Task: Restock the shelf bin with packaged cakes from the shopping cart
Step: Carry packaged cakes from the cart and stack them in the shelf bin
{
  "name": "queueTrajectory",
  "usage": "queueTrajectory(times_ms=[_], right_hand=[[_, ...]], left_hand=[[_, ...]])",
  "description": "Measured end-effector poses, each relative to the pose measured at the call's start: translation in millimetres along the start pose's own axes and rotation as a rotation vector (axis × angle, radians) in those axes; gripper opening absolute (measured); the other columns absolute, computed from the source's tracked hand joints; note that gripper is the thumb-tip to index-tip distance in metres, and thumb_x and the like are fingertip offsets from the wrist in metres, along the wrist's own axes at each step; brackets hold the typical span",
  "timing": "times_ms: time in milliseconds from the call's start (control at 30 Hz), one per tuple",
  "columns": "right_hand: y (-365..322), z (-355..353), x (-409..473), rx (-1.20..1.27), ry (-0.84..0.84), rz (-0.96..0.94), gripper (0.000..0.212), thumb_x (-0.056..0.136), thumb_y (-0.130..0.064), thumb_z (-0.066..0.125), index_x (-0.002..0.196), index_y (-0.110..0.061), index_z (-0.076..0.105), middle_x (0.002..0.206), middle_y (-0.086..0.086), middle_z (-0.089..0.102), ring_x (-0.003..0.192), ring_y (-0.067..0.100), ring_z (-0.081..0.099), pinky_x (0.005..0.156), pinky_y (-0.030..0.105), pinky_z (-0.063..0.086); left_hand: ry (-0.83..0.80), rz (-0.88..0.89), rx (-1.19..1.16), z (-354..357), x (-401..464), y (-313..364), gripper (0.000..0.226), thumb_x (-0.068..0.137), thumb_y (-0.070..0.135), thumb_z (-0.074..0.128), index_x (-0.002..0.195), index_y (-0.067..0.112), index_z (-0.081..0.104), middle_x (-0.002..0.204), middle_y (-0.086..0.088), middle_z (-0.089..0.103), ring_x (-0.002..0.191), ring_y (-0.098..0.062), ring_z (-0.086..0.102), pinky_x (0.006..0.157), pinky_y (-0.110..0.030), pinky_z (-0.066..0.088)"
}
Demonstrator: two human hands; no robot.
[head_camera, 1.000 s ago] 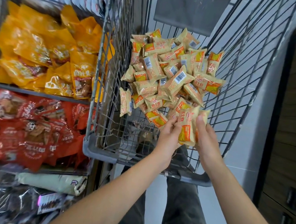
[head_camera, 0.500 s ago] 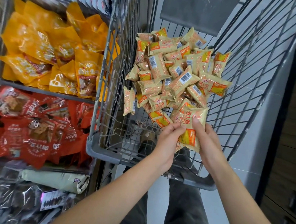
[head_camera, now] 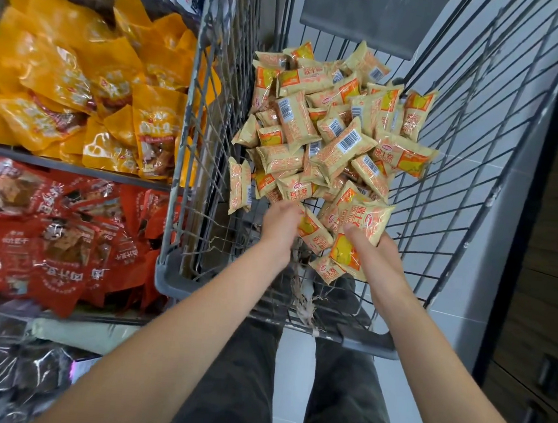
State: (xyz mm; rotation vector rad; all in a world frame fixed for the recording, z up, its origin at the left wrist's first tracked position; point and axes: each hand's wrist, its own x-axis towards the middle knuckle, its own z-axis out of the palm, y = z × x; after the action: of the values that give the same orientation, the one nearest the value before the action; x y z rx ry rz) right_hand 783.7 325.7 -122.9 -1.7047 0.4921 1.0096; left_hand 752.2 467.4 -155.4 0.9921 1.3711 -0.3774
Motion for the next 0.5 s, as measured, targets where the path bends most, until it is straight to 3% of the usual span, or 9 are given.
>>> queueTrajectory(times_ms=[100,200,367,433,500], right_hand=[[4,1,-2,-0.006,0.010,0.027,0.034,0.089,-0.037,0.061,0.121,-0.030,0.052,0.099,-0.019,0.064,0.078,-0.009,0.062,0.059,0.010,0.043],[13,0,-4,-0.026,0.022,0.043,0.044,0.089,-0.041,0.060,0.129,-0.029,0.049,0.106,-0.016,0.063,0.092,-0.003,0.059,0.067,0.015,0.041],[25,-1,-6,-0.057,0.034,0.094,0.051,0.087,-0.044,0.060,0.132,-0.026,0.048,0.117,-0.005,0.064,0.103,0.013,0.062,0.090,0.032,0.048],[27,-2,-7,-0.063,0.036,0.098,0.052,0.086,-0.045,0.061,0.133,-0.026,0.048,0.119,-0.005,0.063,0.104,0.015,0.062,0.092,0.033,0.047],[27,-3,-9,-0.070,0.033,0.095,0.051,0.087,-0.045,0.060,0.132,-0.026,0.049,0.118,-0.005,0.064,0.104,0.014,0.062,0.090,0.032,0.046]], left_hand=[[0.091,0.067,0.098,0,41,10,0.034,0.092,0.011,0.051,0.126,0.010,0.050,0.121,-0.010,0.059,0.101,-0.021,0.058,0.078,-0.030,0.050],[0.112,-0.003,0.233,3,69,9,0.049,0.088,0.017,0.060,0.133,0.010,0.045,0.130,-0.011,0.054,0.115,-0.029,0.054,0.097,-0.039,0.047],[0.205,0.046,0.274,14,86,-2,0.048,0.084,0.023,0.066,0.126,0.005,0.052,0.128,-0.016,0.053,0.112,-0.033,0.056,0.095,-0.042,0.049],[0.205,0.063,0.283,14,86,-8,0.042,0.086,0.026,0.065,0.120,0.004,0.054,0.126,-0.015,0.053,0.111,-0.032,0.055,0.094,-0.041,0.048],[0.208,0.083,0.269,11,84,-12,0.031,0.088,0.026,0.062,0.108,0.004,0.053,0.120,-0.013,0.055,0.100,-0.027,0.055,0.083,-0.034,0.047]])
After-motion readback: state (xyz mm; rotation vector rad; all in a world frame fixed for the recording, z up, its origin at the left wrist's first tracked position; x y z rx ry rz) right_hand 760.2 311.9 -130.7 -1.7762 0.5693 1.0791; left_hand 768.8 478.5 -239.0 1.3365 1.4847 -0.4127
